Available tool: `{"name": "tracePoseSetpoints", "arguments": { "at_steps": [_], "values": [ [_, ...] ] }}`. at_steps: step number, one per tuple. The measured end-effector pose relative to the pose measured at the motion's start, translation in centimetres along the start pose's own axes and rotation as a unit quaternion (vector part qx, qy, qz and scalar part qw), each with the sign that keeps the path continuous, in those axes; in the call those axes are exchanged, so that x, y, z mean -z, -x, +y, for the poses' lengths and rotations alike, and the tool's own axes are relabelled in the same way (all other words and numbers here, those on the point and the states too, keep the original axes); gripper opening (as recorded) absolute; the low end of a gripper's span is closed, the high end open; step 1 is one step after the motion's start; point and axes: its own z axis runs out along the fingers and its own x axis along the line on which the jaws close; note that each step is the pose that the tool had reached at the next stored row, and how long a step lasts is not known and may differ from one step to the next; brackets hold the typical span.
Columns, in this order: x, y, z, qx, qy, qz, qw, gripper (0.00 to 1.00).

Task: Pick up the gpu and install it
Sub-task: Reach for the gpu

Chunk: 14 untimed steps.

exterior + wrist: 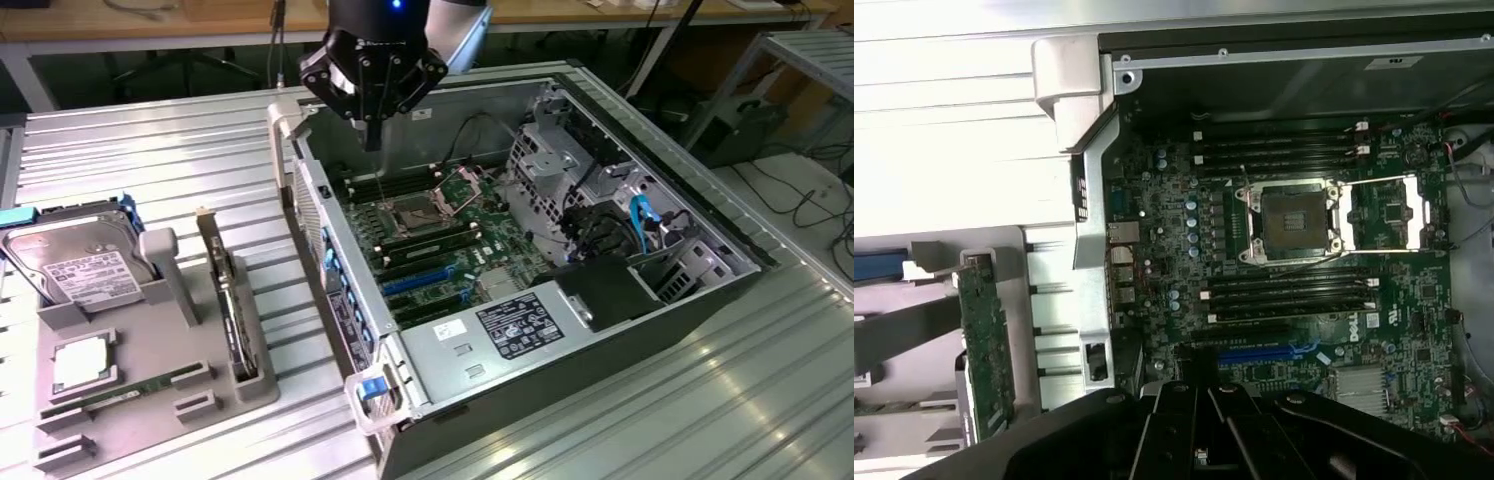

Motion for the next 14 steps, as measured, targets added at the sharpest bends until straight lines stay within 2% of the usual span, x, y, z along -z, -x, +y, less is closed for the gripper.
{"name": "tracePoseSetpoints", "arguments": {
  "at_steps": [14],
  "values": [
    [0.06, -2.3, -0.18, 0.000, 0.0000, 0.0000, 1.0000, 0.11]
  ]
}}
